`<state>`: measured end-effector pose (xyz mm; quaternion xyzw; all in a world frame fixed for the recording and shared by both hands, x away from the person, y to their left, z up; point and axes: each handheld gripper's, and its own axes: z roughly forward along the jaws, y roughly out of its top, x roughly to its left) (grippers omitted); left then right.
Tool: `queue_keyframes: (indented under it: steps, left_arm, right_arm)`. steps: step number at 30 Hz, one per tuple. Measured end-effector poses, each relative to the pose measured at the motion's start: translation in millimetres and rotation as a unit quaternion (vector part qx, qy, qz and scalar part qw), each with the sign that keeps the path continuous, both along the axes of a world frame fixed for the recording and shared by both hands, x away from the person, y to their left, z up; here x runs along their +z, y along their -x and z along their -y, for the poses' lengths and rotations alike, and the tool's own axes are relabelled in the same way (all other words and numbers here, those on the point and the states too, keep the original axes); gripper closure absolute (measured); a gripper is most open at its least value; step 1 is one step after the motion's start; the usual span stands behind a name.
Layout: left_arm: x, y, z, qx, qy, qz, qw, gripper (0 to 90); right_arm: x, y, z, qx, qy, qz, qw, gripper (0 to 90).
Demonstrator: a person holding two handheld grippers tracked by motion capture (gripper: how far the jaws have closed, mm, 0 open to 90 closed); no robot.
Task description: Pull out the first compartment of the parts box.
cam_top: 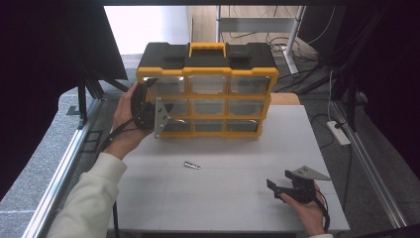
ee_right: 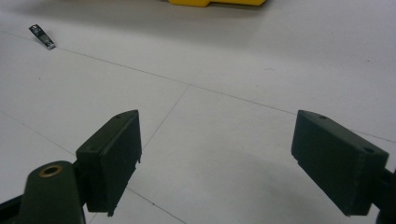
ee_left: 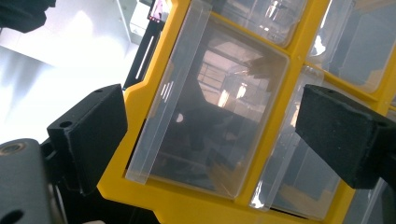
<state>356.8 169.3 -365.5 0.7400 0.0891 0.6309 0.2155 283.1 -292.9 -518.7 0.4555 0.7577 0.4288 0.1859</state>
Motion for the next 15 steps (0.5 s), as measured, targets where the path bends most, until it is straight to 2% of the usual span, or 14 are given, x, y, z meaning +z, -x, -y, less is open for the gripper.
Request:
queue_keyframes:
  steps: [15]
  left_arm:
    - [1.5, -7.9, -0.6, 0.007, -0.007, -0.001, 0.9999, 10.3]
  right_arm:
    - [-0.4, -0.3, 0.4, 0.000, 0.001, -0.001, 1.0000, 15.9]
